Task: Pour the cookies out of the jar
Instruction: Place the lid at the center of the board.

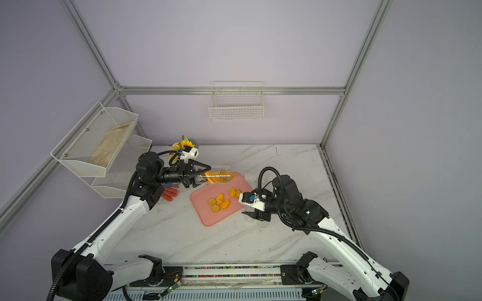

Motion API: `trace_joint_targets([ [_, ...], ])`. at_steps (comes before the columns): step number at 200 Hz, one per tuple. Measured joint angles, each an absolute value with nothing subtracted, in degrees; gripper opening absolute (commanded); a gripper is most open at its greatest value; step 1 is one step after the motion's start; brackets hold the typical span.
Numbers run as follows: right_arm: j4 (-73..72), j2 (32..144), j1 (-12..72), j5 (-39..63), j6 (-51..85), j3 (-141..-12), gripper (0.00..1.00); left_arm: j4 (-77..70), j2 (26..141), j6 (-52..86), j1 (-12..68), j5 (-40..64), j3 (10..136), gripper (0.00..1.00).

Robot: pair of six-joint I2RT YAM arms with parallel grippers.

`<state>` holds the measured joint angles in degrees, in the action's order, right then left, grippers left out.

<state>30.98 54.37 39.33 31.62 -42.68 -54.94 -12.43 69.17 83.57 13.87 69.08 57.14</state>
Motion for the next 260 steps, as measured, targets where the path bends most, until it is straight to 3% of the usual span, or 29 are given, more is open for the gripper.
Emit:
trace_joint_targets([
  [76,35.6,66.0,50.1,28.8,-39.8,-52.5,0.62,-12.9,64.4,83.5,12.2,68.8,53.9,0.57],
  [136,34.0,77.0,53.4,23.0,-38.9,-52.5,0.65,-11.4,62.4,83.2,11.2,68.8,53.6,0.57],
  [187,30.2,83.0,53.4,17.7,-37.4,-52.7,0.85,-11.0,62.3,82.9,10.9,68.8,53.6,0.57],
  [260,26.8,83.9,53.6,15.5,-36.5,-53.2,0.92,-9.4,62.3,82.0,10.9,68.8,53.6,0.57],
])
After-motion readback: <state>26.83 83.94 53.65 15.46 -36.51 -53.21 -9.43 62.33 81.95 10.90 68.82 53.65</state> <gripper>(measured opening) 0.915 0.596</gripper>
